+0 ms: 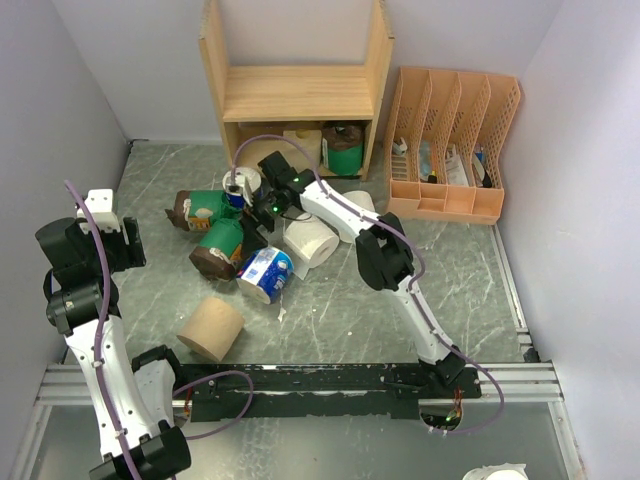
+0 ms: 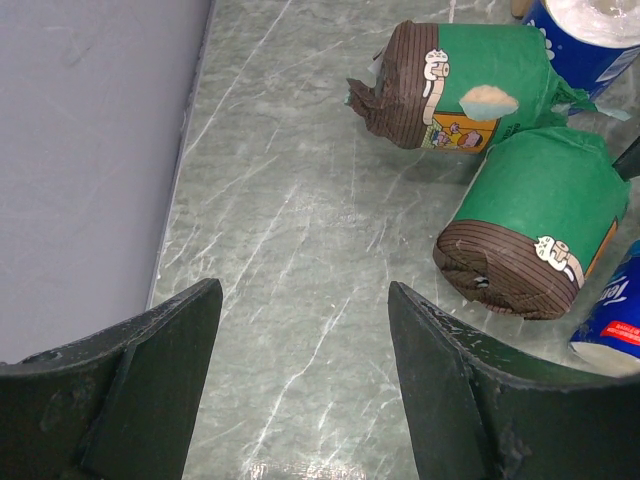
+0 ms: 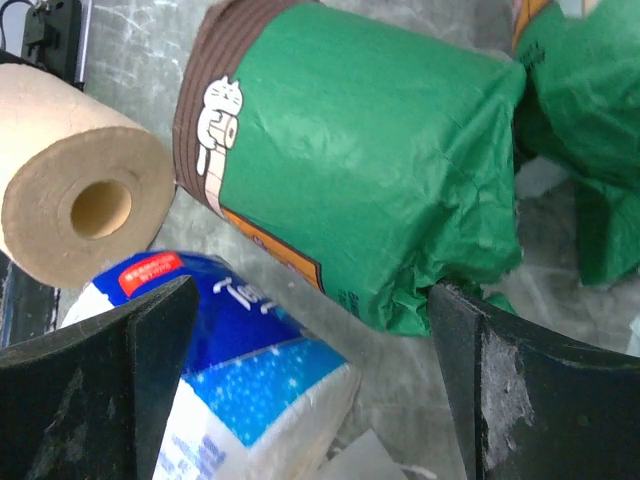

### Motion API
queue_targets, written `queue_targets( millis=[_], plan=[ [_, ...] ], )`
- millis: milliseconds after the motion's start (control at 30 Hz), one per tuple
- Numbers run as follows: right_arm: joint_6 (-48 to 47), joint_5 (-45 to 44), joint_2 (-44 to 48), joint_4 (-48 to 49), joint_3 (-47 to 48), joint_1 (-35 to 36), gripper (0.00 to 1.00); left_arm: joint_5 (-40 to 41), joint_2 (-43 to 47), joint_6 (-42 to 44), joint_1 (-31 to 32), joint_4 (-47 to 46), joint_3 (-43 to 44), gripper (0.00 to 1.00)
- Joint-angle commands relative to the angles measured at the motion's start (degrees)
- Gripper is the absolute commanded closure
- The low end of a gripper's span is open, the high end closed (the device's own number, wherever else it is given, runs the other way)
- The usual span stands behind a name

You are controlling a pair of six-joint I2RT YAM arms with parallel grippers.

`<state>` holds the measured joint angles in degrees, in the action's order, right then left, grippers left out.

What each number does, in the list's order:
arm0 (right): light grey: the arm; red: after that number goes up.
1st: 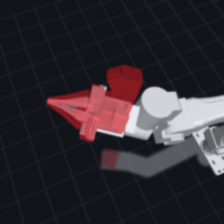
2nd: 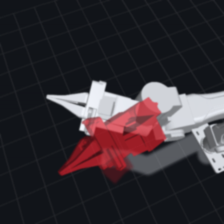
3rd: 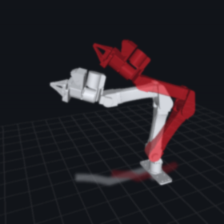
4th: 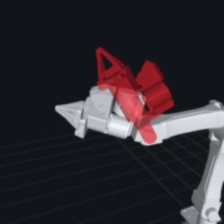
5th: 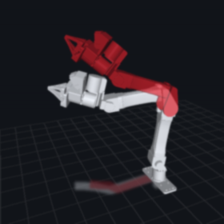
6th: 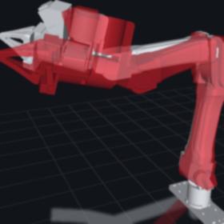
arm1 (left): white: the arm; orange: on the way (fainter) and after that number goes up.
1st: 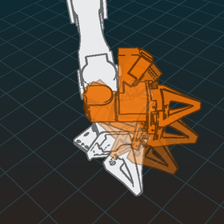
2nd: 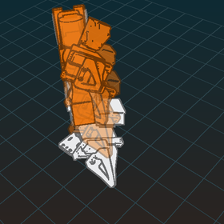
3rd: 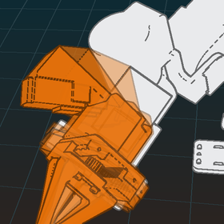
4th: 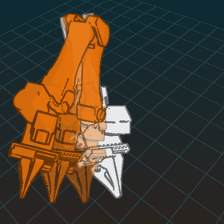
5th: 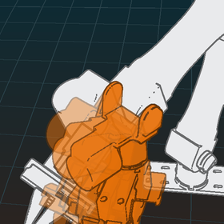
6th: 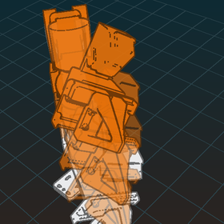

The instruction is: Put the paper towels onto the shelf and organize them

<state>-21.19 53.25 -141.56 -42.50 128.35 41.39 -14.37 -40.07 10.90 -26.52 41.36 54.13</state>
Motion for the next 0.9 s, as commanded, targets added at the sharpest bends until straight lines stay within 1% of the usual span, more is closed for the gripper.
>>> queue_targets(
  millis=[0, 200, 267, 367, 433, 533, 733, 800, 833, 867],
  plan=[
    [1.7, -2.4, 0.9, 5.5, -0.7, 1.9, 0.03, -0.7, 0.6, 0.0, -0.5, -1.7, -0.3, 0.21],
    [5.6, -5.0, 1.5, 11.7, -2.2, 2.4, 0.04, -0.7, 0.6, 0.0, -0.5, -1.7, -0.3, 0.21],
    [6.6, -5.4, 1.3, 12.7, -2.1, 2.6, 0.10, -0.7, 0.7, 0.0, -0.5, -1.7, -0.3, 0.21],
    [6.5, -5.1, 0.2, 11.9, -1.4, 2.9, 0.15, -0.7, 0.7, 0.0, -0.5, -1.8, -0.3, 0.21],
    [6.8, -4.4, 0.0, 12.3, -1.9, 3.0, 0.28, -0.7, 0.8, 0.0, -0.5, -1.7, -0.3, 0.22],
    [7.3, -3.0, -0.6, 12.4, -2.3, 3.0, 0.52, -0.8, 0.6, 0.0, -0.5, -1.7, -0.3, 0.21],
    [6.7, 2.8, -2.2, 10.1, -1.0, 3.3, 0.81, -0.7, 0.7, 0.0, -0.5, -1.7, -0.3, 0.21],
    [6.7, 4.2, -2.4, 9.6, -0.7, 3.2, 0.97, -0.8, 0.6, 0.0, -0.5, -1.7, -0.3, 0.21],
    [7.0, 4.4, -2.2, 9.6, -0.8, 3.2, 1.00, -0.8, 0.7, 0.0, -0.5, -1.7, -0.3, 0.21],
    [7.1, 4.4, -1.8, 9.5, -1.3, 3.2, 1.00, -0.8, 0.7, 0.0, -0.5, -1.7, -0.3, 0.21]
  ],
)
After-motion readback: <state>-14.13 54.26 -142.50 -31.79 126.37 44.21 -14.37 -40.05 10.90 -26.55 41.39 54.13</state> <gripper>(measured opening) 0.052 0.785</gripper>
